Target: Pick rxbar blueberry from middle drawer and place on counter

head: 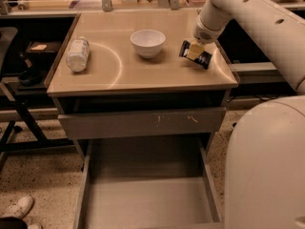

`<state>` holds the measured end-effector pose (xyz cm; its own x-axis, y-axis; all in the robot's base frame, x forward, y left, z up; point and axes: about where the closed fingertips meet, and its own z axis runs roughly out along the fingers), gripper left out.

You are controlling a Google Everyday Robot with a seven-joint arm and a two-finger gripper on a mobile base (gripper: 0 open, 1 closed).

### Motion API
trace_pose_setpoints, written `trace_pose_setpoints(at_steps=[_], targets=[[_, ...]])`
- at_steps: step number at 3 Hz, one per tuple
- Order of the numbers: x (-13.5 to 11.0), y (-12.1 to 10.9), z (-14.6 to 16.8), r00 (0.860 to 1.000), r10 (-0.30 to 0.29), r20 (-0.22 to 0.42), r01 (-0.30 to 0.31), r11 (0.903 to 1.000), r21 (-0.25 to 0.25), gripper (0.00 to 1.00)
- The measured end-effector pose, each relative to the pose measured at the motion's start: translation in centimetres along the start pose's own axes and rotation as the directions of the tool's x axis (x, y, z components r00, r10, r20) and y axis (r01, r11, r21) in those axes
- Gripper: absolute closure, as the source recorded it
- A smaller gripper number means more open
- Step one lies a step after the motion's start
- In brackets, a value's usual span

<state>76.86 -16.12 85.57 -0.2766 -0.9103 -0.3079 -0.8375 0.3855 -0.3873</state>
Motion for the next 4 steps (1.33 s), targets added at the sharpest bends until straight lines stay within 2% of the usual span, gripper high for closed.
trace_pose_setpoints(at_steps=[1,2,3,4], targets=[[0.0,0.0,0.0,1.0,0.0,0.0,0.0,1.0,0.0,0.12],[0.0,0.0,0.0,1.0,0.0,0.0,0.0,1.0,-0.001,0.0],[0.0,0.0,0.0,1.0,0.0,0.0,0.0,1.0,-0.001,0.0],[0.3,-1.7,-3.7,0.999,0.039,-0.02,-0.038,0.9977,0.057,0.0]])
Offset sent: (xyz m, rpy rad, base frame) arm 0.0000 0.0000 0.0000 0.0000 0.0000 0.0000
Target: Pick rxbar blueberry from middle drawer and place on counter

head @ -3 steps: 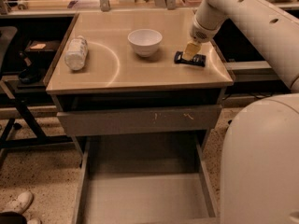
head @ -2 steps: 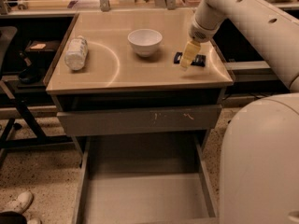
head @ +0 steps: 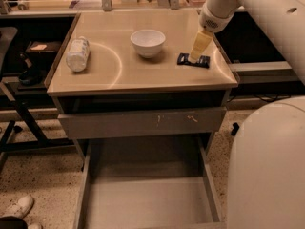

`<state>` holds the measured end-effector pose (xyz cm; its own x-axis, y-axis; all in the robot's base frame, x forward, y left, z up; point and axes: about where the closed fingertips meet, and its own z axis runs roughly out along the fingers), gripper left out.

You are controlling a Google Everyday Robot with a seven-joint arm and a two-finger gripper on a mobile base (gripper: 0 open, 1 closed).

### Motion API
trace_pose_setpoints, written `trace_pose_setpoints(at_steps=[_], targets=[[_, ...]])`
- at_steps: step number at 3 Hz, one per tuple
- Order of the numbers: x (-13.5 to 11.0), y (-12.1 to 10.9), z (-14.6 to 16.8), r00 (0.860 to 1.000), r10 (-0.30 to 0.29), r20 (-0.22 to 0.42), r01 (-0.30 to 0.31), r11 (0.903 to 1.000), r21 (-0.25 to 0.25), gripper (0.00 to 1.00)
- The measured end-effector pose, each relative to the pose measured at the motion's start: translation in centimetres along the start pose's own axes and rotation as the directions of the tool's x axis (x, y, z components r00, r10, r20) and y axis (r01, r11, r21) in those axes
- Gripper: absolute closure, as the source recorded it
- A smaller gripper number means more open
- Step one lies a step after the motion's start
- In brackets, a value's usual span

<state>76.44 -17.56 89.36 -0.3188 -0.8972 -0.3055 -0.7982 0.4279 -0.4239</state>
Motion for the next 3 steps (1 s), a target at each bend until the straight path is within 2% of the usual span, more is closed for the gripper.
trace_pose_setpoints(at_steps=[1,2,3], targets=[[3.9,-3.9,-10.0,0.987,0.141,-0.082,-0.129,0.9811,0.145,0.0],[9.2,-6.1,-21.7,0.933,0.338,-0.127,-0.28,0.8991,0.337,0.0],[10.2,-6.1,-23.0,0.919,0.37,-0.133,-0.302,0.8814,0.363,0.0]])
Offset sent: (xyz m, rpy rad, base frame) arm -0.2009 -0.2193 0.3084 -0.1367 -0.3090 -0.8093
